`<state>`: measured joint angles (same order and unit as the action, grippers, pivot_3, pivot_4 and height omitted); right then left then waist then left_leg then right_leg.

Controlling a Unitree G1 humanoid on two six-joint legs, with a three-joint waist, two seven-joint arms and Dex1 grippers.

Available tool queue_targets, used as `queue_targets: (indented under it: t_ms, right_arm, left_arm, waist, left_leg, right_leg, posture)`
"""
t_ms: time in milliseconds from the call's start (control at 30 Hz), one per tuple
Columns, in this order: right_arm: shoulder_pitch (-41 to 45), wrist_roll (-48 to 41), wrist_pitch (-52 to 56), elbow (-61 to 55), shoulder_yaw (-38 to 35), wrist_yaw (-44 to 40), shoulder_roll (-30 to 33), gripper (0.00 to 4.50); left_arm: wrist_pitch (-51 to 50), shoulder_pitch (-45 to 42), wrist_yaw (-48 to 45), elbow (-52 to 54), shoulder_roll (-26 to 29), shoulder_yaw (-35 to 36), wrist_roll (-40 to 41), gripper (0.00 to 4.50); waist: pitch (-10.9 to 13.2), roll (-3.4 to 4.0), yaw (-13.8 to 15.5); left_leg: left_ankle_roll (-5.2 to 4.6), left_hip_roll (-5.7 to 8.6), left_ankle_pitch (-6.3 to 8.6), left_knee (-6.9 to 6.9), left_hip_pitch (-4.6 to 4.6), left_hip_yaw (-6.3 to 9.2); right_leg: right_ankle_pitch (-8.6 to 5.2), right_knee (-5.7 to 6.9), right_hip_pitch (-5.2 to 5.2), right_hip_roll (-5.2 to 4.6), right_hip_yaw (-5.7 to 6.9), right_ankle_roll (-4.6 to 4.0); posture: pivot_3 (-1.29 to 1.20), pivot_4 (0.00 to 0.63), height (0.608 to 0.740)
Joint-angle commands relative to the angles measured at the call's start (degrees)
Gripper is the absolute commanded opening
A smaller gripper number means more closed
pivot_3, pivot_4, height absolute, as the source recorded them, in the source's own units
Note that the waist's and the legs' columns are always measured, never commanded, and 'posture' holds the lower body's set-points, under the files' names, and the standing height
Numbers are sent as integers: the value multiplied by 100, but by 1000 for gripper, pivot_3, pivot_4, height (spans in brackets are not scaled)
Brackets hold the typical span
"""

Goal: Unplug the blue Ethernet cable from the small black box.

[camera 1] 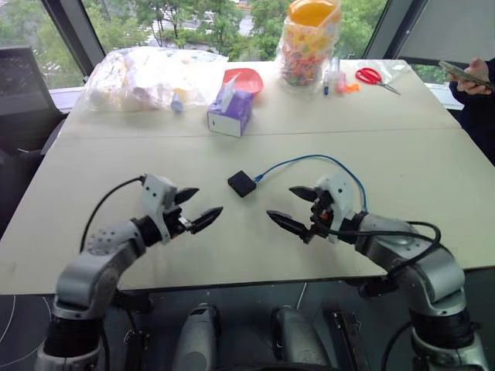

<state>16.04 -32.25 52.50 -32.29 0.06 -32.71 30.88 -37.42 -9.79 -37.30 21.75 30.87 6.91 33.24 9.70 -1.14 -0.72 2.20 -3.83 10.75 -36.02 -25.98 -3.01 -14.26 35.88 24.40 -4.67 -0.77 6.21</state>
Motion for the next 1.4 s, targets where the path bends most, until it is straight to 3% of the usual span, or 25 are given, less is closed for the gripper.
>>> queue_targets:
  t_ms: [33,467,600,767,933,1067,1200,1400]
  right_arm:
    - [297,-227,181,-98,-75,-188,210,4500]
    - [1440,-51,453,478,507,-993,1237,4500]
    - [1877,179,204,961,863,-1469,1496,4500]
    - [2741,1100,-929,2210,1863,-2656,1755,4500]
    - [3922,2204,-2246,4057,2880,-3802,1382,4500]
    - [5031,3113,-3659,6406,3492,-4322,373,4500]
    - [5787,3741,-4735,8458,3642,-4389,-531,4500]
    - [6376,4627,-5518,10318,3704,-3823,-1475,4500]
  left_arm:
    - [12,-224,-261,-132,211,89,81,4472]
    - [171,-730,-854,-689,592,-128,-60,4472]
    - [207,-807,-974,-801,613,-171,-99,4472]
    - [266,-748,-1018,-772,597,-185,-185,4472]
    - [302,-674,-1017,-689,617,-151,-196,4472]
    - [295,-545,-936,-540,675,52,-154,4472]
    - [258,-375,-810,-333,675,162,-115,4472]
    - [222,64,-570,113,710,390,-101,4472]
  waist:
    - [-1,0,1]
    - [5,0,1]
    - [6,0,-4]
    - [6,0,-7]
    - [9,3,-25]
    - [12,9,-63]
    - [13,11,-59]
    - [14,12,-29]
  left_leg:
    - [0,0,0,2,0,0]
    - [-5,2,1,-8,-21,-1]
    - [-5,2,1,-6,-21,-1]
    - [-5,2,1,-8,-23,-2]
    - [-6,2,0,-10,-22,-5]
    - [-5,1,0,-8,-23,-9]
    - [-5,0,-1,-3,-22,-8]
    - [-3,1,0,-3,-33,-9]
  right_leg:
    - [0,-1,-1,0,0,0]
    - [0,1,13,1,0,1]
    - [0,1,15,1,0,1]
    - [0,2,17,2,-1,2]
    - [1,13,22,3,-2,3]
    - [2,23,30,8,-4,6]
    - [6,34,33,12,-3,15]
    - [11,32,35,10,-2,23]
  posture:
    - [0,150,735]
    - [0,150,735]
    - [0,150,735]
    - [0,150,735]
    - [0,150,735]
    - [0,150,735]
    - [0,150,735]
    - [0,150,735]
